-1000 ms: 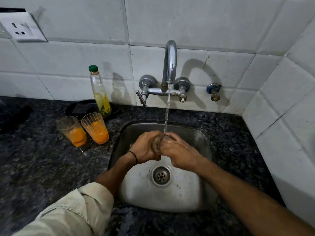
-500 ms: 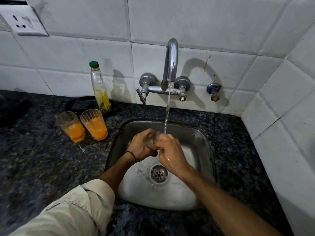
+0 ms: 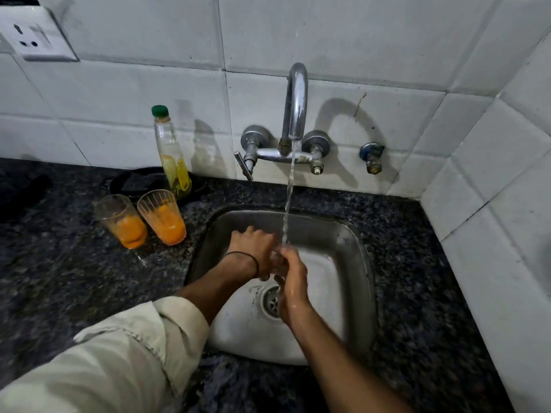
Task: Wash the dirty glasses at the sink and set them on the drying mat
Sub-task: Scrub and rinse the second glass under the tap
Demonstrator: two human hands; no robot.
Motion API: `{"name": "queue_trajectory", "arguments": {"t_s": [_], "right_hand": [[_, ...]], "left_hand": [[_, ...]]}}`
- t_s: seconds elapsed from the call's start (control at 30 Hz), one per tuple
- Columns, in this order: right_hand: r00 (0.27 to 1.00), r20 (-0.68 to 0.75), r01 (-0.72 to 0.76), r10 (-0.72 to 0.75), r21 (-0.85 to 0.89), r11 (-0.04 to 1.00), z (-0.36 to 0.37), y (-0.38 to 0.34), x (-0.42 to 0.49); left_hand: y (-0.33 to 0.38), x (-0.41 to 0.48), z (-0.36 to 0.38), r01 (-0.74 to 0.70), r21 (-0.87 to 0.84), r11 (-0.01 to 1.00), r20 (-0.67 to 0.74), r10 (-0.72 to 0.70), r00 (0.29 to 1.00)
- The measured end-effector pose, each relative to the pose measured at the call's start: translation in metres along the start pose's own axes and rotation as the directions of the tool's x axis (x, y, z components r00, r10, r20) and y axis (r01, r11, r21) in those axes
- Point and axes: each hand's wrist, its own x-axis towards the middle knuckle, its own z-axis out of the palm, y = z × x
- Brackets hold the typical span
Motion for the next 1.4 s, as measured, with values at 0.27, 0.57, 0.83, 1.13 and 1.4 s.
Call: {"name": "queue_trajectory", "arguments": {"t_s": [0.27,0.57,0.83,1.13,1.4], "right_hand": [[0.949,0.035,-0.293,0.314,-0.271,0.917,0.025,0.002,0.012],[0.942,-0.055,-0.316,0.332,-0.484,0.816,0.005,-0.007,0.019],[0.85,0.523,0.448,0.066,-0.783,0.433,0.003,-0.049,0.019],[0.914,0.233,0.331,-0.333,-0.903,0.276,0.017,-0.056,0.008],[0.792,0.562,0.598,-0.239,-0.794,0.112,0.014,-0.094,0.007]], "left_hand": [[0.026,0.003,-0.007,-0.005,0.424,0.906,0.318,-0.143,0.937],[-0.014,0.0,0.033,0.064,-0.229,0.971,0.37,0.026,0.928],[-0.032,-0.028,0.062,0.163,-0.986,-0.021,0.144,0.37,0.918],[0.018,-0.018,0.04,-0.029,-0.88,0.475,-0.151,-0.22,0.964],[-0.004,-0.016,0.014,-0.161,-0.981,0.112,-0.149,0.112,0.983]]}}
